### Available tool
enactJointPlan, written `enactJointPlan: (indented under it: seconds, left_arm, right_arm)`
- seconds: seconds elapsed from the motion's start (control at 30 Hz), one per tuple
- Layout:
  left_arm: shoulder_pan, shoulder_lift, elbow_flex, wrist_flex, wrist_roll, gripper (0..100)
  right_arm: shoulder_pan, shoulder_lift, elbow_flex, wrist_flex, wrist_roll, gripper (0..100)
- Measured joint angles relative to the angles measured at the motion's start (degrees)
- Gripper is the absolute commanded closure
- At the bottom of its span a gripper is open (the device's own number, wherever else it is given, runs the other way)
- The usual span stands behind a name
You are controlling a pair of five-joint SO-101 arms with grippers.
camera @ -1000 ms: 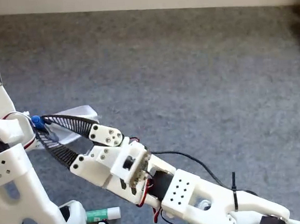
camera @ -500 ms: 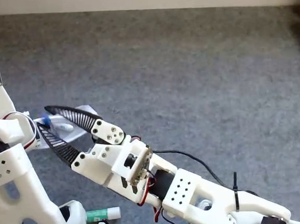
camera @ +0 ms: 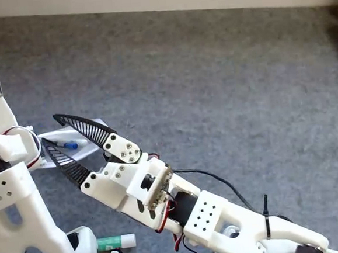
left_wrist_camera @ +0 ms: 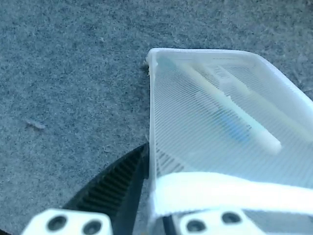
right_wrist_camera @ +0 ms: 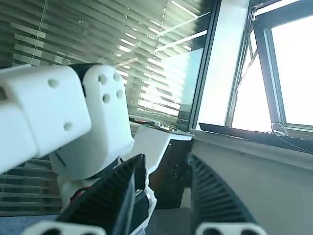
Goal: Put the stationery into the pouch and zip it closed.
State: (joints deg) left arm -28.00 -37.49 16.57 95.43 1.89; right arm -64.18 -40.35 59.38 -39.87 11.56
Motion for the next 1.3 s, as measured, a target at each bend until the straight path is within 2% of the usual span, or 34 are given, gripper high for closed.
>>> enactJointPlan:
  seconds: [0.23,0.43,0.77,0.97,1.1,1.3]
  left_arm:
    - [-0.1,0.0,0.0,0.0,0.0,99]
    - [-0.1,0.0,0.0,0.0,0.0,99]
    - [-0.1,0.0,0.0,0.0,0.0,99]
    - [-0.1,0.0,0.0,0.0,0.0,99]
    - [-0.1,0.0,0.0,0.0,0.0,99]
    - [-0.1,0.0,0.0,-0.2,0.0,99]
  right_arm:
    - [5.2,-5.5,-4.6,21.8,-0.4,87.5]
    - [9.2,-6.2,-12.7,37.6,-8.7,87.5]
    - [12.8,-6.8,-14.7,50.4,-10.0,87.5]
    - [13.5,-11.0,-14.6,62.7,-10.0,87.5]
    - [13.5,-15.8,-9.9,67.7,-10.2,87.5]
    - [13.5,-21.0,-0.6,69.0,-10.2,87.5]
